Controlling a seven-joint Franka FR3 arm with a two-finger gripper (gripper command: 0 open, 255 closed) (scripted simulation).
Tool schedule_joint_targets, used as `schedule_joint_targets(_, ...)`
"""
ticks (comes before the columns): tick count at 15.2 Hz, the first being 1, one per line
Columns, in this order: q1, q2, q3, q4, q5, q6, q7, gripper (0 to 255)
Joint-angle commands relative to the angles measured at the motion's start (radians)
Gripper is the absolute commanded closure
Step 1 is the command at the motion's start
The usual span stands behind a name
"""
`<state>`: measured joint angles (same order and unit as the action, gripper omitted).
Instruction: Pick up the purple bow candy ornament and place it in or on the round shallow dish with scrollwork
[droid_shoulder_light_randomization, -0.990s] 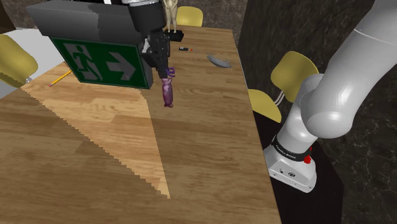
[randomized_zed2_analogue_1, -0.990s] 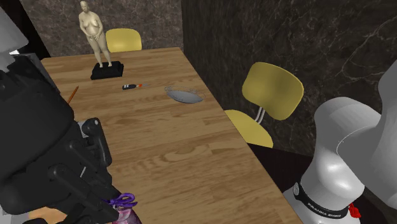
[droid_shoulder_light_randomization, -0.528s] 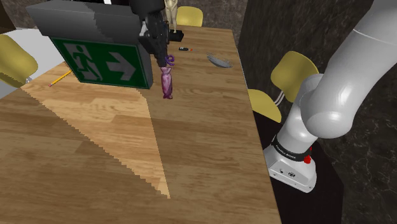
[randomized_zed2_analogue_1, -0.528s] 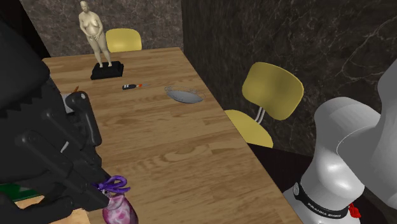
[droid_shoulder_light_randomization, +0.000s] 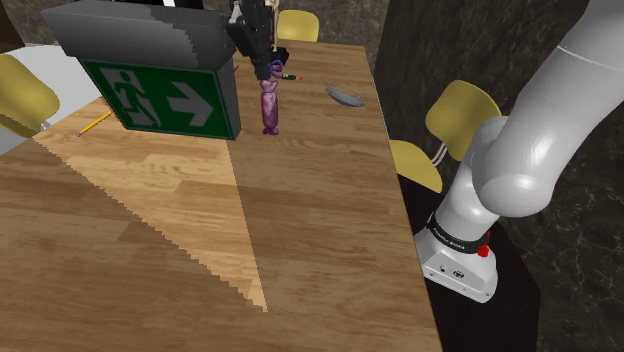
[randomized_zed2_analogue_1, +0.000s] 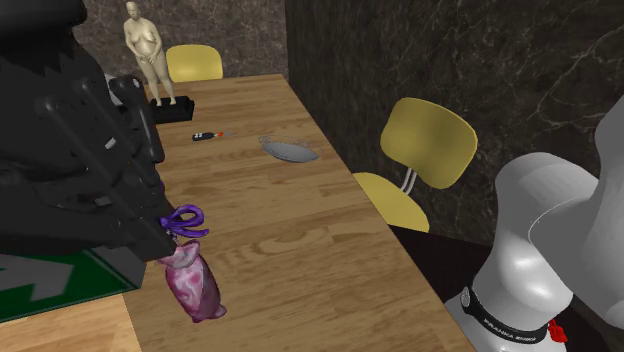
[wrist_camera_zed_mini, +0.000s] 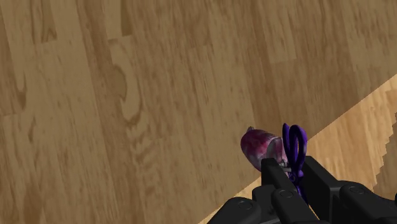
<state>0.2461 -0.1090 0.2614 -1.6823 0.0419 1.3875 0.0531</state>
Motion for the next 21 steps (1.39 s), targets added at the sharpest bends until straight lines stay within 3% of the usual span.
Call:
schedule_joint_targets(1, -0.019, -0.017, -0.025, -0.012, -0.007, -0.006, -0.046, 255)
schedule_joint_targets(11, -0.123, -0.061, -0.168, -0.021, -0.068, -0.038, -0.298, 255)
schedule_joint_targets(21, -0.226, 0.003, -0.306, 0.087, -0.133, -0.068, -0.547, 255)
